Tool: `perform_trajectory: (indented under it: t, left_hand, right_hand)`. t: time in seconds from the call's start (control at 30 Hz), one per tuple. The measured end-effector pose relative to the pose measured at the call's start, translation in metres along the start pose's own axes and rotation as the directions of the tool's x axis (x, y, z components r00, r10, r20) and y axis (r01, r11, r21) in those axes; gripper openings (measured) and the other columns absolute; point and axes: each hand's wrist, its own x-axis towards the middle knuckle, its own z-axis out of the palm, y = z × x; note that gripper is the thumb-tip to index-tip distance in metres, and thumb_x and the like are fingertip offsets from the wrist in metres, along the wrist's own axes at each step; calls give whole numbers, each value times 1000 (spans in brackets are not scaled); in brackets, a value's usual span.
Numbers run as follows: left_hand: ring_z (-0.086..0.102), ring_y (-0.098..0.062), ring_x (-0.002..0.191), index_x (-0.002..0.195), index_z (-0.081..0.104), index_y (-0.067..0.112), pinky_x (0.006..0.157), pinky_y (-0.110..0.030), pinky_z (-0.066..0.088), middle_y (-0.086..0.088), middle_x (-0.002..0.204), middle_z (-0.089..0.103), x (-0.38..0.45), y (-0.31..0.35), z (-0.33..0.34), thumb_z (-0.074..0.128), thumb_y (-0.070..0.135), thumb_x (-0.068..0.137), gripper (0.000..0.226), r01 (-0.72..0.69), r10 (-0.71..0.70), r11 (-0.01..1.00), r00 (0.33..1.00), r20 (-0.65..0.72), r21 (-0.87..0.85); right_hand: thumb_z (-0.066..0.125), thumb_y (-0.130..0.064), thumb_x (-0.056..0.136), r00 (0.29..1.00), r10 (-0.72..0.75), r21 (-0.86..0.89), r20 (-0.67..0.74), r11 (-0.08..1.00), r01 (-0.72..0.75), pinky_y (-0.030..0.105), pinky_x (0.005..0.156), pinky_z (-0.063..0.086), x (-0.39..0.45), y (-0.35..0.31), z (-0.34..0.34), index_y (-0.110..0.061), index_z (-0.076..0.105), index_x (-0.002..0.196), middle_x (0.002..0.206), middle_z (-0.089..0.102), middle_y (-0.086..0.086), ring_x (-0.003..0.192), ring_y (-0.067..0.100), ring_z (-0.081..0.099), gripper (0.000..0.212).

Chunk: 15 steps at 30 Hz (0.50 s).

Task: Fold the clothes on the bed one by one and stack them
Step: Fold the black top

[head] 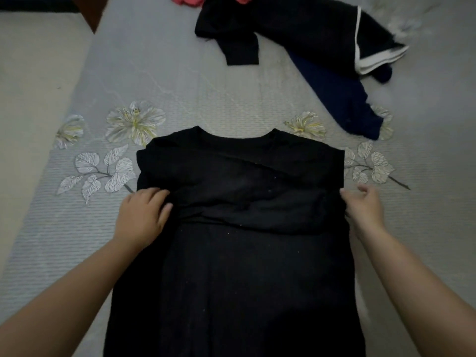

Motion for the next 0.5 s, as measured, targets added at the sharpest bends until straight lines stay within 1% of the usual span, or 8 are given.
perform_trajectory:
  t: [0.07,0.17,0.27,0.33,0.37,0.43,0.47,0.5]
  left_hand:
    - [60,-44,90,107,63,-4,75,-53,50,-25,103,62,23,-1,-15,32,31,84,52,17,-22,999,995,-97,-47]
    - [53,-45,104,117,56,-5,89,-52,43,-27,116,57,61,-6,-23,39,18,86,42,32,-49,996,978,-202,-86]
    - [47,-37,115,134,40,2,99,-45,33,-21,123,54,97,-12,-24,45,12,92,43,49,-63,992,991,-119,-119]
    - [48,-33,116,142,27,10,101,-41,28,-18,122,56,111,-16,-22,41,19,95,50,44,-41,996,999,35,-73]
    - [49,-33,115,142,26,11,100,-39,30,-19,122,56,116,-17,-22,40,22,96,50,31,-25,998,995,98,-58]
    - [51,-35,111,137,34,6,92,-38,36,-21,121,56,123,-23,-26,41,28,94,49,-51,62,990,995,79,-131]
    - [51,-34,110,135,37,6,90,-38,37,-20,120,56,125,-29,-29,35,41,91,56,-100,109,988,992,69,-119]
    - [50,-33,110,136,38,9,90,-38,36,-18,120,56,128,-36,-35,21,56,83,73,-171,170,985,982,81,5]
  right_hand:
    - [55,-26,90,998,-56,-89,12,994,57,34,90,38,-4,-5,10,-4,37,133,110,56,15,109,31,53,51]
    - [58,-17,88,985,-163,-212,53,962,171,35,91,39,-6,-5,25,-2,39,134,122,53,21,113,33,51,52]
    - [55,-2,87,959,-280,-306,34,911,277,33,90,37,-3,0,33,1,47,129,113,55,26,108,35,50,43]
    - [54,4,86,927,-374,-300,40,880,368,29,85,34,0,1,31,4,53,122,104,57,26,102,36,51,36]
    - [53,4,86,910,-413,-310,35,861,403,27,83,33,2,0,29,5,55,119,101,58,28,99,36,52,33]
    - [54,-1,87,879,-476,-367,29,813,452,32,82,37,7,-2,24,8,57,115,95,58,30,91,39,54,30]
    - [57,-4,86,875,-481,-408,54,789,459,38,83,40,10,-5,24,8,57,115,93,57,30,89,41,54,31]
    - [61,-7,85,877,-471,-460,96,760,459,43,81,41,12,-8,26,8,56,116,92,56,30,88,41,54,35]
